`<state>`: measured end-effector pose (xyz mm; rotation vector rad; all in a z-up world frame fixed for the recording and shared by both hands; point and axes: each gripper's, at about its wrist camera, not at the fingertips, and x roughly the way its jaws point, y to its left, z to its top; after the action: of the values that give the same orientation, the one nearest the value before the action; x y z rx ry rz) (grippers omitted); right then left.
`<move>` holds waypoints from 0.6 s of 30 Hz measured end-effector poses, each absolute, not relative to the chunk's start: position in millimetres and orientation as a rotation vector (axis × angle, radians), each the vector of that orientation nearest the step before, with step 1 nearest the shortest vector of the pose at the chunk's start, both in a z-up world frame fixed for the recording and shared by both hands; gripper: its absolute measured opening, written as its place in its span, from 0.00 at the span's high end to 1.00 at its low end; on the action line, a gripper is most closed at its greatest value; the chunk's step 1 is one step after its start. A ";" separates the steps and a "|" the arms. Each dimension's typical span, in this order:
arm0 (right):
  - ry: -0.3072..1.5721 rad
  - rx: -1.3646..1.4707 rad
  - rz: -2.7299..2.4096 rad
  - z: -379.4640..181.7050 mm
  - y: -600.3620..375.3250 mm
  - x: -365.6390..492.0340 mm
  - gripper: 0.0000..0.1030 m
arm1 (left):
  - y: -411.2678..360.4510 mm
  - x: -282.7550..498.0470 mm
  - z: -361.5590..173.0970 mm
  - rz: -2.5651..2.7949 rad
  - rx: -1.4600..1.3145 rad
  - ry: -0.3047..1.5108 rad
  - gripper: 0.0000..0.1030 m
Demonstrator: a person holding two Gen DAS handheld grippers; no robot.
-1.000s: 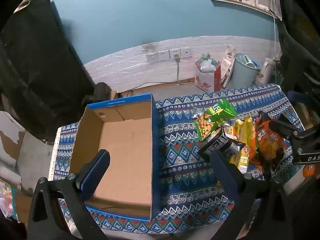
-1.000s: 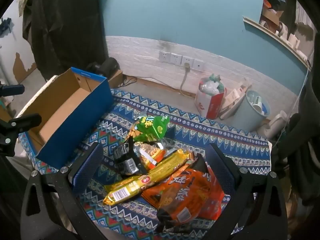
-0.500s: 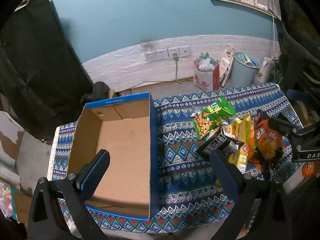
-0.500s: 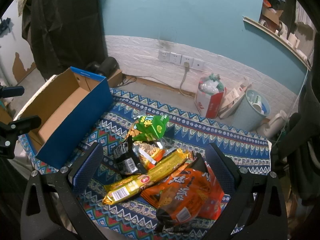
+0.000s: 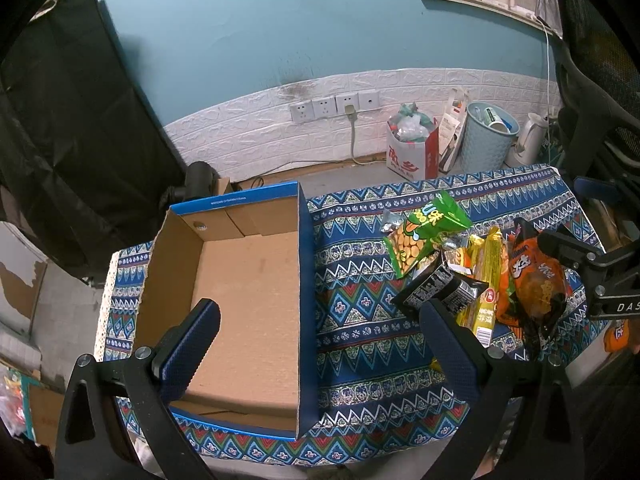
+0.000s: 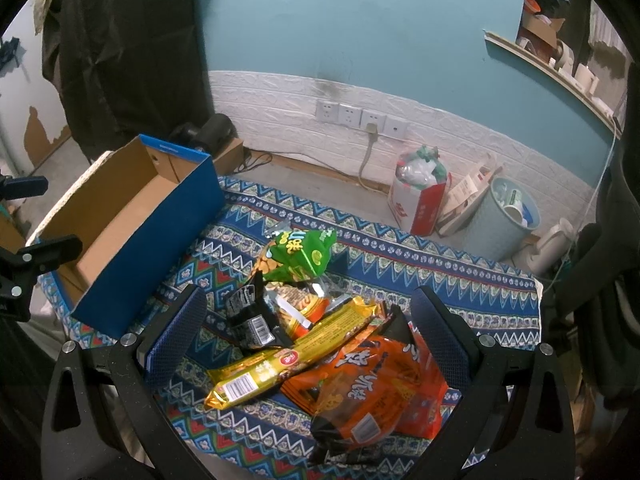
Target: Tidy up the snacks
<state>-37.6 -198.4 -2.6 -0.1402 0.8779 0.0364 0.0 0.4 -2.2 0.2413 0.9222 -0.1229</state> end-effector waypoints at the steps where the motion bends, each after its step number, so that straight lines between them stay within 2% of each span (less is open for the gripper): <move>1: 0.879 -0.139 0.036 -3.2 -198.6 -38.0 0.03 | 0.3 -0.2 -2.3 -0.122 0.242 0.923 0.02; 18: 0.886 -0.137 0.031 -0.8 -200.4 -36.7 0.03 | 0.3 0.0 -2.4 -0.122 0.243 0.922 0.02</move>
<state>-36.7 -200.4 -0.8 -0.1369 0.8856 0.0308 0.0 0.3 -2.4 0.2427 0.9221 -0.1216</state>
